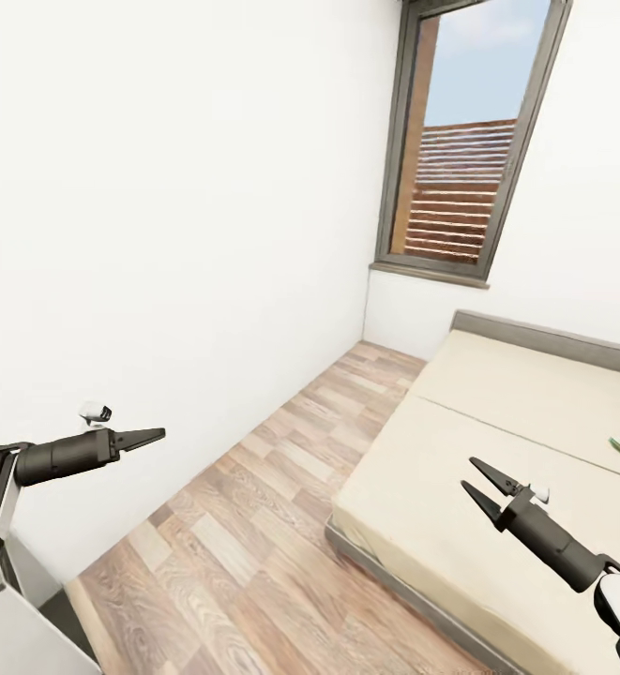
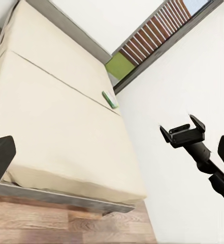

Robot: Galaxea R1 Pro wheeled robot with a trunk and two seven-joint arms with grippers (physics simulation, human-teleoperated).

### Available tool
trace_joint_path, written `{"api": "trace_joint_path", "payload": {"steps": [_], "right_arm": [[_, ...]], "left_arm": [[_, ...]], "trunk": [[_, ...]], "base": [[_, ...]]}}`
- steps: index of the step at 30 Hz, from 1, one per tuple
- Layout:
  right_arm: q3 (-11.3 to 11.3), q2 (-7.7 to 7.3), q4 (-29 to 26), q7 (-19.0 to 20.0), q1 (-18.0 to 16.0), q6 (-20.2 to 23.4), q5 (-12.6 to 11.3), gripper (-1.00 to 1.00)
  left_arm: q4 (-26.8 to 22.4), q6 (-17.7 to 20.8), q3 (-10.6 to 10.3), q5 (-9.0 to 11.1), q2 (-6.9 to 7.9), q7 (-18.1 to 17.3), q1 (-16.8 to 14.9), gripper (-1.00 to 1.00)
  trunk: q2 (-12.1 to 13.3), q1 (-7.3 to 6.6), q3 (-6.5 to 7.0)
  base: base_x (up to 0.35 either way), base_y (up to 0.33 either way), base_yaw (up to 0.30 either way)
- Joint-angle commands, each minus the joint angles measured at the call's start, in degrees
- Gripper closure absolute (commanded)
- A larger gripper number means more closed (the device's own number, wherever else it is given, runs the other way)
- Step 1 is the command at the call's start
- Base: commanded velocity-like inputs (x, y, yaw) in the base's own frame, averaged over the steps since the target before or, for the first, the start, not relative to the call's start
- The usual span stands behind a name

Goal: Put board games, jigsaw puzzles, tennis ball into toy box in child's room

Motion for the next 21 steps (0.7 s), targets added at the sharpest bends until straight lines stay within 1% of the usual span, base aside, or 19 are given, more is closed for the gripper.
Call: {"api": "trace_joint_path", "payload": {"steps": [1, 8, 14, 17, 21], "right_arm": [[-0.04, 0.03, 0.02, 0.03, -0.08, 0.36, -0.17, -1.00], [-0.04, 0.12, 0.02, 0.02, -0.09, 0.35, -0.17, -1.00], [-0.07, 0.03, 0.02, 0.02, -0.10, 0.29, -0.17, -1.00], [-0.09, 0.00, 0.13, 0.02, -0.12, 0.28, -0.17, -1.00], [-0.15, -0.08, 1.80, 0.02, -0.11, 0.08, -0.20, -1.00]], "left_arm": [[-0.04, 0.61, 0.03, -0.17, 0.02, -0.29, -0.03, -1.00], [-0.04, 0.61, -0.33, -0.22, 0.02, -0.29, -0.03, -1.00], [-0.04, 0.61, -2.41, -0.39, 0.02, -0.29, -0.03, -1.00], [-0.04, 0.63, -2.94, -0.41, 0.02, -0.29, -0.03, -1.00], [-0.04, 0.62, -3.23, -0.42, 0.02, -0.16, -0.03, -1.00]], "trunk": [[-0.12, 0.04, -0.10], [-0.12, 0.04, 0.06], [-0.12, 0.04, 0.20], [-0.12, 0.04, 0.27], [-0.12, 0.04, 0.36]], "base": [[0.000, 0.000, -0.279], [0.000, 0.000, -0.279], [0.000, 0.000, -0.279], [0.000, 0.000, -0.279], [0.000, 0.000, -0.279]]}}
